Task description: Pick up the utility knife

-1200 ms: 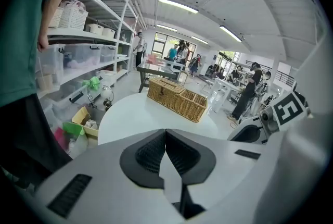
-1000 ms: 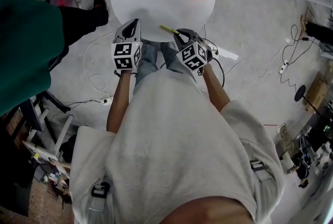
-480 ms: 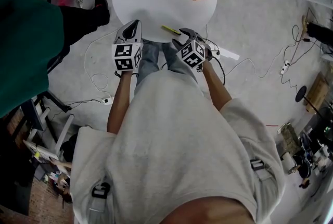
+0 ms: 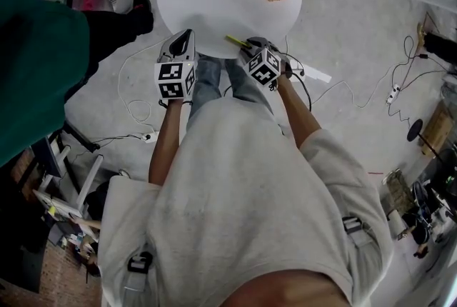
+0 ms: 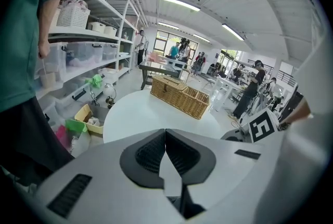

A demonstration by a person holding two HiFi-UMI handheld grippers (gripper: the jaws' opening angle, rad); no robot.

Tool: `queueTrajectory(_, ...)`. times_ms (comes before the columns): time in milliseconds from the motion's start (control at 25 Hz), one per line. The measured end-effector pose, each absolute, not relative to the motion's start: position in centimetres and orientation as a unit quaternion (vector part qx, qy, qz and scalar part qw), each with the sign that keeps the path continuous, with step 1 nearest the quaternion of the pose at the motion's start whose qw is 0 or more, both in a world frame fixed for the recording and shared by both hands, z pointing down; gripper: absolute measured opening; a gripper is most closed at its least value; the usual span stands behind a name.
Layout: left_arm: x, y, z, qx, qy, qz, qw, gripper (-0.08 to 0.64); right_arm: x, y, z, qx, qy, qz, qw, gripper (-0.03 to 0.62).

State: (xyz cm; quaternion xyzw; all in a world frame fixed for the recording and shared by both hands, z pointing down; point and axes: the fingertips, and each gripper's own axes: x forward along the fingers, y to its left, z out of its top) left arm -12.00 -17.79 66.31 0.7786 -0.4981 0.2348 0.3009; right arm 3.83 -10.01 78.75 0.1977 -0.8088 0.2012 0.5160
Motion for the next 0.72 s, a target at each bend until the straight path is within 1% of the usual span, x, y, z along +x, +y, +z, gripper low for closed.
queueTrajectory(120, -12.14, -17.67, 66.34, 0.778, -0.498, 0.236, 0.302, 0.021, 3.99, -10.30, 78.65, 0.198, -0.807, 0.198, 0.520, 0.126)
queueTrajectory(320, -12.18, -17.72, 66.43, 0.778, -0.498, 0.236, 0.303, 0.021, 3.89, -10.24, 78.75, 0.196, -0.806, 0.189, 0.525, 0.117)
queueTrajectory(640, -12.24, -17.78, 66.43, 0.778, -0.497, 0.237, 0.302, 0.021, 3.65, -10.13, 78.78, 0.205, -0.804, 0.189, 0.526, 0.072)
queueTrajectory(720, -12.38, -17.73, 66.41, 0.778, -0.498, 0.237, 0.302, 0.021, 3.57, -10.09, 78.86, 0.206, -0.802, 0.193, 0.527, 0.069)
